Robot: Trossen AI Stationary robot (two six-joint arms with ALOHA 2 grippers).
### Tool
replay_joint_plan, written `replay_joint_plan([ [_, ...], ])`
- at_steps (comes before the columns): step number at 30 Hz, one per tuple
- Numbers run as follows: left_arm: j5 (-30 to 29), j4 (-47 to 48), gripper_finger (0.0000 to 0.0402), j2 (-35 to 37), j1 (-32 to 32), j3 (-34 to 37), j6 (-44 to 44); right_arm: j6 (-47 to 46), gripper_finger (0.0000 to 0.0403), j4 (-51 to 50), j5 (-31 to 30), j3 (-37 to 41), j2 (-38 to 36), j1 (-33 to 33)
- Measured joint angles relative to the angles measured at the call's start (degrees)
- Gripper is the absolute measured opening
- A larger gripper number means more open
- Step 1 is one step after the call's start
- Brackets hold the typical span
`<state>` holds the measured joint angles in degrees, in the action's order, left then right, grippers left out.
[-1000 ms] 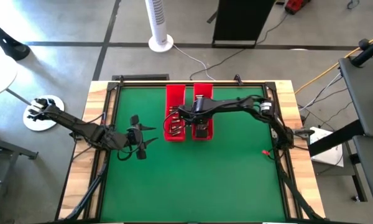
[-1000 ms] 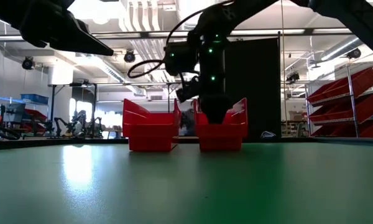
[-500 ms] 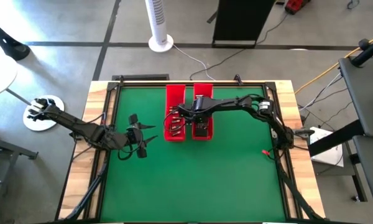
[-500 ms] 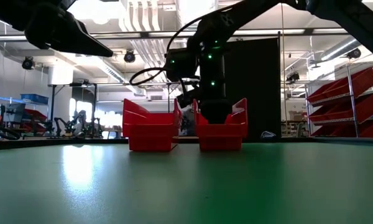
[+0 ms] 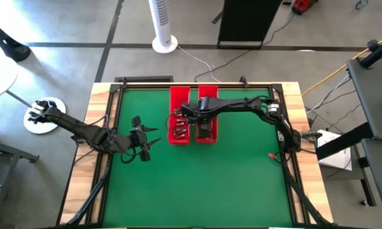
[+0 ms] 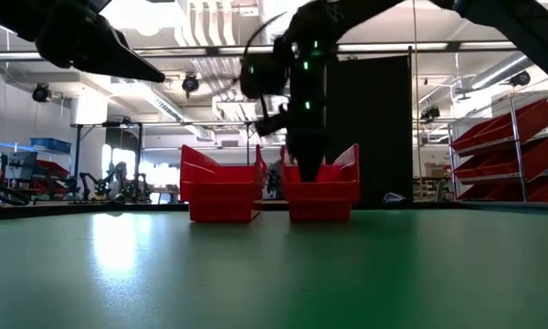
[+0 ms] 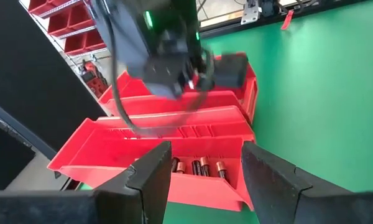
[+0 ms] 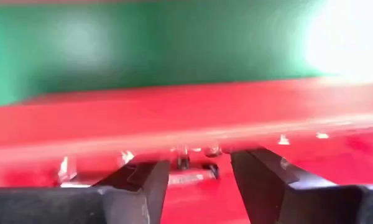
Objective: Sort batteries
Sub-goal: Put the silver battery into the right red bin, then return to Home Position
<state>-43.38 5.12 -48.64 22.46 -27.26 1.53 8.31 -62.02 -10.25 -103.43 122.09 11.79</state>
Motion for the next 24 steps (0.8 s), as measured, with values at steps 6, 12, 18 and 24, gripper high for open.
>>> replay_joint_plan([
  [6, 0.00, 2.23, 0.0173, 0.00, 0.00, -1.46, -0.45, -1.38, 0.0181, -7.80, -0.25, -8.93, -3.76, -1.34],
  [12, -0.06, 3.13, 0.0173, 0.00, 0.00, -2.88, 1.57, -1.73, 0.0189, -9.99, -0.26, -12.78, -12.96, -4.40],
  [18, -0.09, 3.30, 0.0173, -0.07, -0.04, -3.13, 7.23, -1.34, 0.0176, 0.19, 0.02, 0.31, -26.84, -6.45],
  [24, -0.07, 3.24, 0.0173, -0.07, -0.07, -3.13, 7.40, 0.36, 0.0158, 27.91, 5.56, 29.91, -43.59, -6.65],
])
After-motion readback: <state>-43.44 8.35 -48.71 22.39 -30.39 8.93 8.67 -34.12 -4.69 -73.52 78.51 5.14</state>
